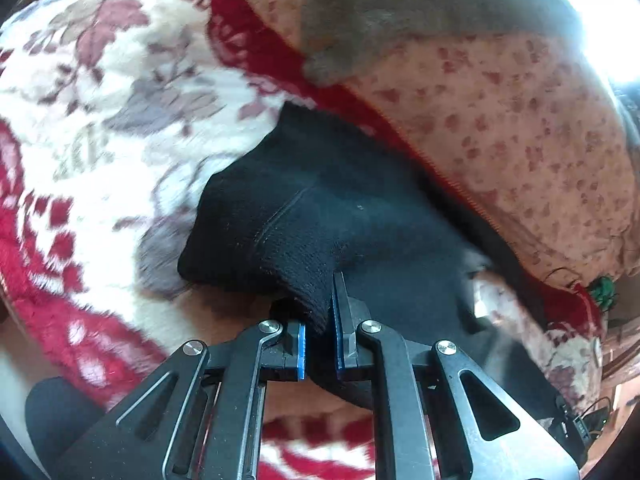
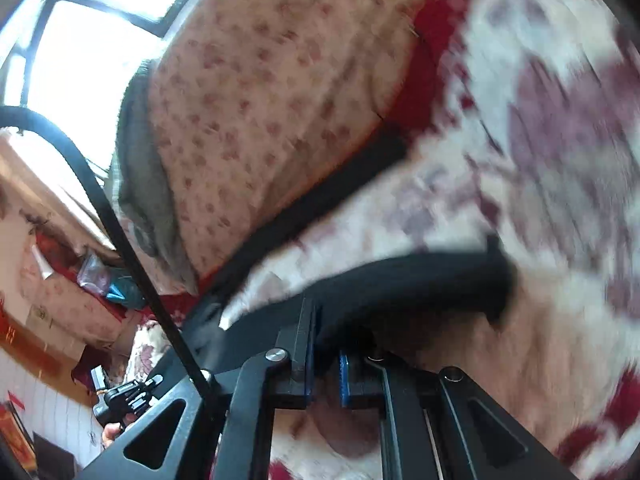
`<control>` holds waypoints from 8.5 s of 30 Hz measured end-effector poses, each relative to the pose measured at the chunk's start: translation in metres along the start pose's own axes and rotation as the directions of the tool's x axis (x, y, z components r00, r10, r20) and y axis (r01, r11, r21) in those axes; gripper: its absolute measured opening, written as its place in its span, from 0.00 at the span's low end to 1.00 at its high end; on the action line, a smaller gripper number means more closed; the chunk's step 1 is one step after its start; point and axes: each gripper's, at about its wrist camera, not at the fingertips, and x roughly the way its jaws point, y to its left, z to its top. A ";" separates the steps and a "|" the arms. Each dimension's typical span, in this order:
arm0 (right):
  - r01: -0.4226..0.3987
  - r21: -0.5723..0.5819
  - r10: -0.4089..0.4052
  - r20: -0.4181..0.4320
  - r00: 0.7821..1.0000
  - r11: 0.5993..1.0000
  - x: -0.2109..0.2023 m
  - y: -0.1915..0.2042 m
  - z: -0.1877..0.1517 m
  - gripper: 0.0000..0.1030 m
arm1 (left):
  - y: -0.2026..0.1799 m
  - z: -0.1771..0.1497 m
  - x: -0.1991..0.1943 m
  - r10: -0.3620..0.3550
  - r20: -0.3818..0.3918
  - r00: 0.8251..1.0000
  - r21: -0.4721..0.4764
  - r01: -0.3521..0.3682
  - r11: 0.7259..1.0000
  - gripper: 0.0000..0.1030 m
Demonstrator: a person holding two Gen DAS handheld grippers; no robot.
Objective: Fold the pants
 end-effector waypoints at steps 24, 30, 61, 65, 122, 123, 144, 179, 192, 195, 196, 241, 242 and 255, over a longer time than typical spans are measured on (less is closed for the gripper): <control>0.330 0.025 -0.331 0.059 0.942 0.944 -0.021 -0.041 0.017 0.19 | -0.006 -0.021 0.014 0.134 0.009 0.991 0.102 -0.135 0.986 0.26; 0.440 -0.014 -0.436 0.107 0.893 0.898 -0.040 -0.024 0.028 0.24 | 0.007 -0.022 0.000 0.132 -0.004 0.991 0.093 -0.131 0.987 0.40; 0.029 0.139 -0.013 -0.113 0.993 0.990 0.145 0.041 0.091 0.37 | -0.106 0.048 0.076 -0.112 -0.177 0.978 0.039 0.121 0.992 0.48; 0.023 0.196 -0.001 -0.109 0.994 0.980 0.155 0.024 0.099 0.46 | -0.121 0.065 0.110 -0.122 -0.184 0.975 -0.018 0.121 0.993 0.48; -0.233 0.121 0.224 0.079 0.971 0.965 0.017 0.050 0.073 0.06 | -0.122 0.007 0.018 -0.170 0.019 0.985 0.074 0.168 0.983 0.04; -0.226 0.129 0.218 0.074 0.973 0.966 0.012 0.046 0.066 0.06 | -0.118 0.001 0.014 -0.165 0.022 0.986 0.079 0.163 0.983 0.04; -0.112 0.264 0.085 0.110 0.990 0.958 0.002 -0.049 0.004 0.14 | -0.077 -0.064 0.038 -0.072 -0.064 0.995 0.060 0.076 0.995 0.04; -0.003 -0.176 0.016 0.074 0.997 0.984 -0.030 0.073 -0.001 0.27 | -0.001 -0.050 -0.027 -0.051 0.024 0.998 -0.004 0.052 0.999 0.35; -0.508 -0.037 0.409 -0.543 0.734 0.861 0.167 0.222 -0.107 0.28 | 0.038 -0.030 -0.013 -0.010 0.030 1.000 -0.098 0.013 0.995 0.44; -0.547 -0.077 0.397 -0.605 0.691 0.834 0.184 0.252 -0.125 0.29 | 0.057 -0.036 -0.015 -0.047 0.016 0.999 -0.125 0.049 0.991 0.44; -0.559 -0.098 0.386 -0.625 0.679 0.823 0.189 0.262 -0.130 0.29 | 0.060 -0.036 -0.015 -0.044 0.016 0.999 -0.126 0.046 0.991 0.44; -0.402 0.340 0.526 -0.594 0.609 0.850 0.306 0.288 -0.195 0.45 | 0.110 0.022 -0.028 -0.034 0.042 0.999 0.163 0.027 0.986 0.11; -0.384 0.343 0.514 -0.591 0.621 0.857 0.305 0.288 -0.196 0.45 | 0.106 0.024 -0.029 -0.046 0.043 0.998 0.165 0.038 0.986 0.20; -0.295 0.433 0.500 -0.506 0.703 0.852 0.292 0.259 -0.185 0.45 | 0.060 0.034 0.012 -0.062 -0.050 0.997 0.180 0.070 0.981 0.48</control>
